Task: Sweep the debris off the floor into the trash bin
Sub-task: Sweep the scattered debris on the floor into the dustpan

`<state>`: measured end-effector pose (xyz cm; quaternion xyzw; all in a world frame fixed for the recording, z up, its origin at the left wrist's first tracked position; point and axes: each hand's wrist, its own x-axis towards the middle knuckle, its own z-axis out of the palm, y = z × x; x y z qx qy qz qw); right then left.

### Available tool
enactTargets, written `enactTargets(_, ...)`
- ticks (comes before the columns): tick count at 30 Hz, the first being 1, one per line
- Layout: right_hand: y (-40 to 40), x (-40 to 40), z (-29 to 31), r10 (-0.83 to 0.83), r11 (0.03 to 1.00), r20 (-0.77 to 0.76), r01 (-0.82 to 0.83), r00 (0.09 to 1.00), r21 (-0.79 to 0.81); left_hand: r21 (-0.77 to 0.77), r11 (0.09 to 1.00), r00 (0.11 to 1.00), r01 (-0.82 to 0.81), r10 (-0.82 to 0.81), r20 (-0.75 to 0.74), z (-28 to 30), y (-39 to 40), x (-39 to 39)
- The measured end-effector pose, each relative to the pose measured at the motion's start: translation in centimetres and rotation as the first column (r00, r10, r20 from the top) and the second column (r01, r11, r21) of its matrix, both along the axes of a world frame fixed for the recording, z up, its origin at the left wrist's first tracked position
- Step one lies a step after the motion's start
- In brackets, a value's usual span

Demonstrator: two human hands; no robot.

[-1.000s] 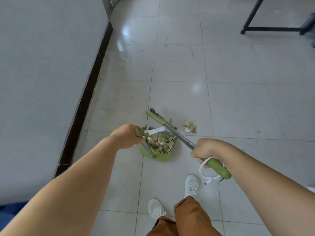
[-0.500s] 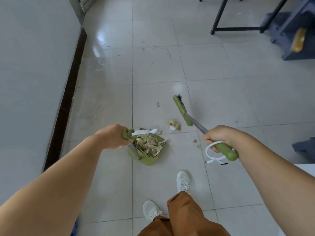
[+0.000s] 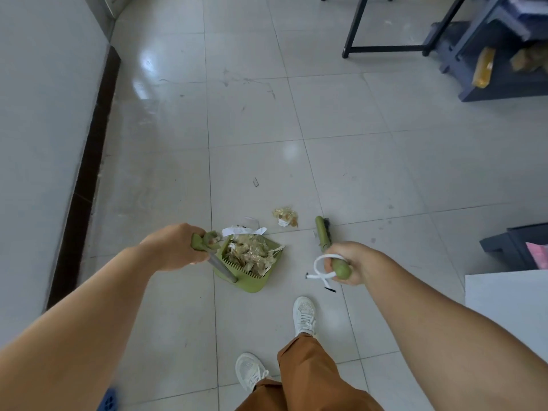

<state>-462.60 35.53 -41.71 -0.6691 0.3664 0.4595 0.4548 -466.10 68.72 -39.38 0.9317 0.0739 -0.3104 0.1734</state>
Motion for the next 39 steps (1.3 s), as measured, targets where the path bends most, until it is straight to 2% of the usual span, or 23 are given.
enactTargets(4, 3.0, 2.2, -0.5, -0.103, 0.99, 0.037, 0.099, 0.994, 0.105, 0.014, 1.0, 1.0, -0.014, 0.014, -0.007, 0.3, -0.2, 0.1)
enactTargets(7, 4.0, 3.6, 0.3, -0.066, 0.987, 0.079, 0.054, 0.995, 0.148, 0.044, 0.999, 1.0, -0.021, 0.021, -0.001, 0.4, -0.5, 0.2)
enactTargets(9, 3.7, 4.5, 1.1, 0.032, 0.986, 0.115, -0.051, 0.993, 0.161, 0.054, 0.998, 1.0, -0.024, 0.024, -0.006, 0.6, -0.6, 0.3)
enactTargets(12, 2.9, 6.1, 2.1, 0.201, 0.974, 0.176, -0.217, 0.964, 0.073, 0.049, 0.998, 0.999, -0.043, 0.044, -0.017, 0.8, -0.7, 0.4)
enactTargets(16, 2.7, 8.5, 2.5, 0.419, 0.907, 0.177, -0.398, 0.891, -0.139, 0.039, 0.995, 0.995, -0.096, 0.097, -0.027, 0.8, -0.6, 0.1)
enactTargets(21, 3.2, 11.9, 1.6, 0.509, 0.842, 0.162, -0.45, 0.845, -0.297, 0.022, 0.98, 0.98, -0.199, 0.199, -0.019, 0.3, -1.0, -0.1)
enactTargets(27, 6.1, 17.8, -0.8, 0.693, 0.688, 0.082, -0.624, 0.716, -0.371, 0.063, 0.961, 0.961, -0.27, 0.273, -0.038, -0.8, -1.8, 0.6)
enactTargets(33, 8.9, 20.7, -4.7, 0.76, 0.639, 0.104, -0.709, 0.641, -0.299, 0.099, 0.949, 0.95, -0.301, 0.307, -0.06, -2.1, -2.3, 1.0)
enactTargets(36, 10.0, 19.8, -5.5, 0.869, 0.491, 0.097, -0.822, 0.484, -0.288, 0.092, 0.939, 0.939, -0.331, 0.338, -0.068, -2.3, -2.3, 0.9)
enactTargets(39, 10.2, 17.2, -4.3, 0.964, 0.224, -0.072, -0.928, 0.256, -0.299, 0.083, 0.934, 0.932, -0.347, 0.353, -0.075, -2.2, -2.4, 1.1)
